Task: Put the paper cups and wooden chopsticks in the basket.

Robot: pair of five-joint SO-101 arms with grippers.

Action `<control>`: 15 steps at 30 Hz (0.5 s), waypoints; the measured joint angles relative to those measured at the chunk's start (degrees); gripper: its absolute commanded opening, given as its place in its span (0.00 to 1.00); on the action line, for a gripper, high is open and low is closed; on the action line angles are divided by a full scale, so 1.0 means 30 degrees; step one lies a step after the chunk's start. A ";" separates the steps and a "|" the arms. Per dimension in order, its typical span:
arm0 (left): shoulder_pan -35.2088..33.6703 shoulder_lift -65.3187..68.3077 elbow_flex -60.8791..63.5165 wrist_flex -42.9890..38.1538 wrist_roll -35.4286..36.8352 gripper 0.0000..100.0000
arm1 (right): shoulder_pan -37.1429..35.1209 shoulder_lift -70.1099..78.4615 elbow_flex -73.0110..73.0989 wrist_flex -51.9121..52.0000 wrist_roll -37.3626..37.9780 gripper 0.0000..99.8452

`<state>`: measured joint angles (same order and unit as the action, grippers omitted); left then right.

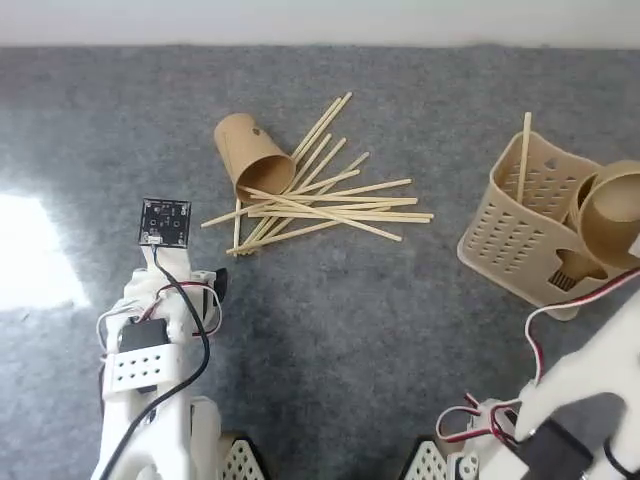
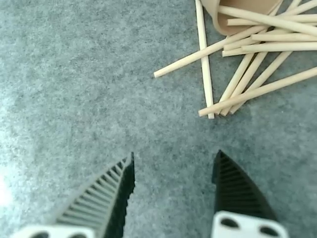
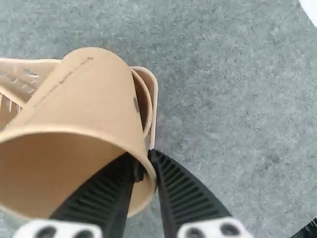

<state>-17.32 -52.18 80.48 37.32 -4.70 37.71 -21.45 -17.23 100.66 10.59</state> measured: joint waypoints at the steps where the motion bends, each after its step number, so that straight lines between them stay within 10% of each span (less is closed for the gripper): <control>1: 0.0000 0.0000 0.0000 0.0000 0.0000 0.25 | 0.0000 -0.0117 0.0000 0.0000 -0.0029 0.01; 9: 0.0000 0.0000 0.0000 0.0000 0.0000 0.25 | 0.0000 -0.4190 0.0000 0.0000 0.0498 0.21; 15: -0.0293 0.0000 0.0000 0.0000 0.0000 0.25 | -0.0029 -0.5626 0.0000 0.0000 0.0674 0.18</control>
<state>-18.20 -52.18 80.48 37.32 -4.70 37.63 -38.33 -17.23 100.66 12.62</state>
